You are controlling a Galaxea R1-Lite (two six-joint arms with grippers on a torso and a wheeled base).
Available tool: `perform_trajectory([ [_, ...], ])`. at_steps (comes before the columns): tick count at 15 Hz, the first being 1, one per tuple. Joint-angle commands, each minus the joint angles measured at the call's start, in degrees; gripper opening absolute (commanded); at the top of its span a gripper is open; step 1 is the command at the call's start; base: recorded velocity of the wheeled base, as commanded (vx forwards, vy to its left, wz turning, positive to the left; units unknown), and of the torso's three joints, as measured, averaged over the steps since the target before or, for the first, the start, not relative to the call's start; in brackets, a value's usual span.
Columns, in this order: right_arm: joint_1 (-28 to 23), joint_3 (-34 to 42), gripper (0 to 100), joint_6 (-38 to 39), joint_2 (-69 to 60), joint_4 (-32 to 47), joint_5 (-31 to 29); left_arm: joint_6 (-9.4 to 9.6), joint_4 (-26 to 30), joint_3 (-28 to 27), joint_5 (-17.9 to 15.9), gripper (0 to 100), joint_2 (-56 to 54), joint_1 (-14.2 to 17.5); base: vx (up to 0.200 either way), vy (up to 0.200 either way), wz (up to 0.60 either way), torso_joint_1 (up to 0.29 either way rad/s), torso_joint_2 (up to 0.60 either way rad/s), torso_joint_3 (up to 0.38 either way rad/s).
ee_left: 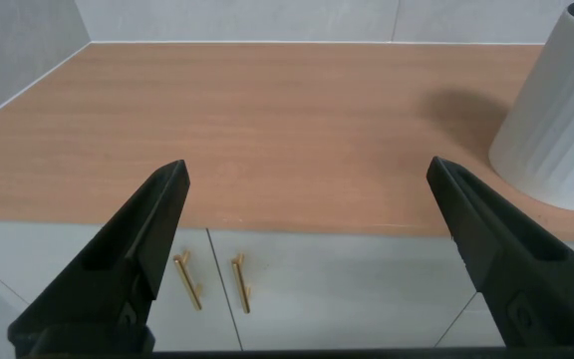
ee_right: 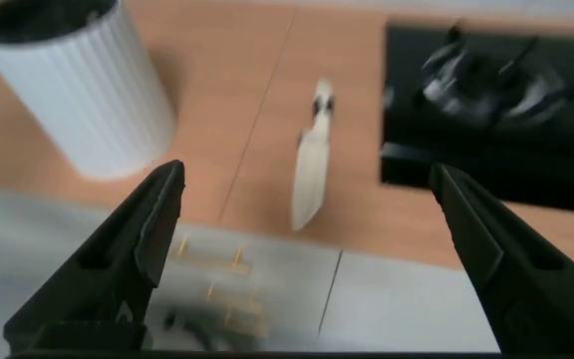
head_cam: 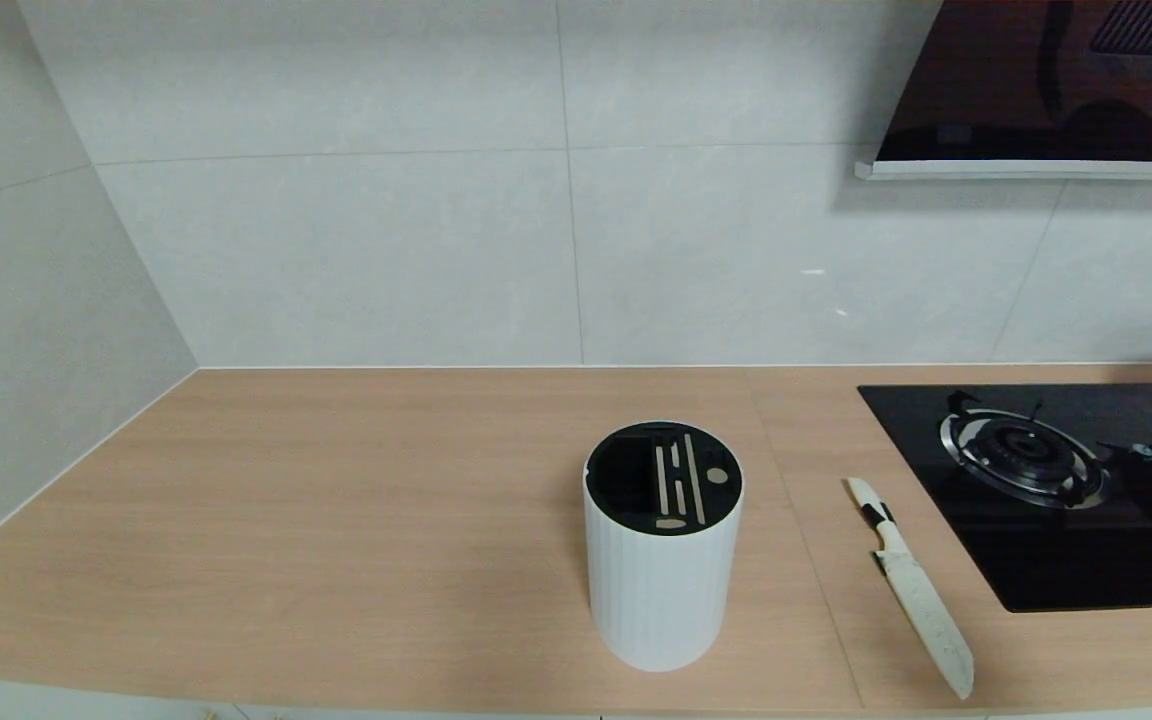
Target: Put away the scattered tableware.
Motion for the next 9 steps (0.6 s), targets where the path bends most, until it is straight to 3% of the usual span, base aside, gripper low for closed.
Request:
perform_trajectory([
  [1,3.58,-5.71,100,-0.15,21.30,-1.66,-0.16,-0.02,0.02,0.00,0.04,100,0.00,0.00,0.000,0.000,0.00,0.000,0.00,0.000],
  [6,3.67,-6.24,100,-0.24,44.24,-18.97,-1.04,-0.02,0.02,0.00,0.04,100,0.00,0.00,0.000,0.000,0.00,0.000,0.00,0.000],
  [9,3.76,-8.44,100,-0.24,58.83,-28.29,-4.56,-0.02,0.02,0.00,0.04,100,0.00,0.00,0.000,0.000,0.00,0.000,0.00,0.000],
])
